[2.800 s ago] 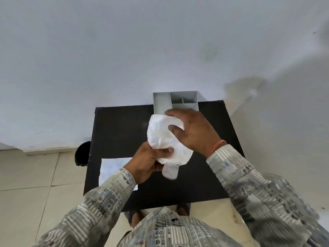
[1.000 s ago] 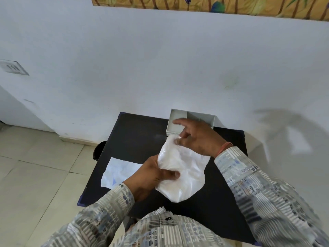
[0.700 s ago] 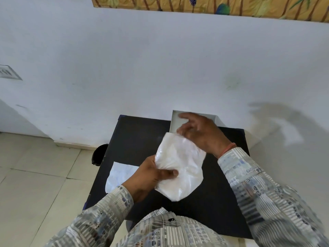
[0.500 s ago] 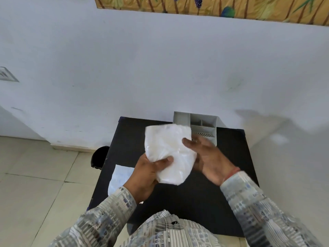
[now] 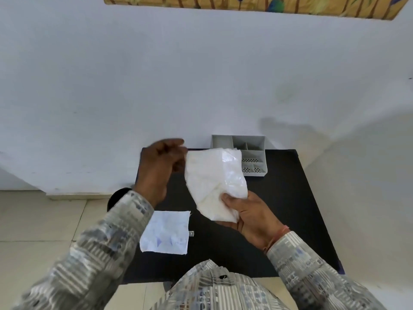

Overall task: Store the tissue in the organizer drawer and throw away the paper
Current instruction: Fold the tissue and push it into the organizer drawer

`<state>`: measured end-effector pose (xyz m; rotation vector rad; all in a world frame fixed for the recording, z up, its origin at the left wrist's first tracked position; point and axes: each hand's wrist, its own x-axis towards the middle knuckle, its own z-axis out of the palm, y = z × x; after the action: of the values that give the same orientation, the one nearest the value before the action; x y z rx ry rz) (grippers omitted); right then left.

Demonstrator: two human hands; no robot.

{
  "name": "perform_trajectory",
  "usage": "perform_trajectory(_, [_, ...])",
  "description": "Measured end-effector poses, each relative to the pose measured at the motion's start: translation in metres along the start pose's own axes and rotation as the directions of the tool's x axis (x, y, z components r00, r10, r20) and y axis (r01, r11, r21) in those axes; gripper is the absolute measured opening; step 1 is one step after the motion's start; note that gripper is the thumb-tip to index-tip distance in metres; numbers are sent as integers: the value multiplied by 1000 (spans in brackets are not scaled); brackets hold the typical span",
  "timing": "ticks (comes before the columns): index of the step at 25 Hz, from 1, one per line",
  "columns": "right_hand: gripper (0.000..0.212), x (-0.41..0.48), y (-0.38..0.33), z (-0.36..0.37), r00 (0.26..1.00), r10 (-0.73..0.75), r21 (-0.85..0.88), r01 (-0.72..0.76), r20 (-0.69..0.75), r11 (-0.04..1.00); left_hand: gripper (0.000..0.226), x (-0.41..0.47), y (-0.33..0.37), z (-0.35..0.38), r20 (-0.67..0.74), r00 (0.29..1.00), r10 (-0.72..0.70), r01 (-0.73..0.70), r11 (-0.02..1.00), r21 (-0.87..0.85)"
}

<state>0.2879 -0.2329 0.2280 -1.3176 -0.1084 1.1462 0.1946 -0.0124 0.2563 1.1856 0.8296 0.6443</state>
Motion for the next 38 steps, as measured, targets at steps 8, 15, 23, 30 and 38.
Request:
perform_trajectory(8, [35, -14, 25, 20, 993, 39, -223, -13, 111, 975, 29, 41, 41, -6, 688, 604, -401, -327, 663, 673])
perform_trajectory(15, [29, -26, 31, 6, 1000, 22, -15, -22, -8, 1000, 34, 45, 14, 7, 357, 914, -191, 97, 959, 265])
perform_trajectory(23, [40, 14, 25, -23, 976, -69, -142, 40, -205, 989, 63, -24, -93, 36, 414, 782, -466, 330, 873, 360])
perform_trajectory(30, [45, 47, 39, -69, 932, 11, -71, -39, -362, 997, 53, -20, -108, 83, 313, 828, -466, 255, 808, 530])
perform_trajectory(38, [39, 64, 13, -139, 933, 169, 180, -116, -317, 977, 32, 101, -174, 125, 2, 694, -720, 717, 692, 88])
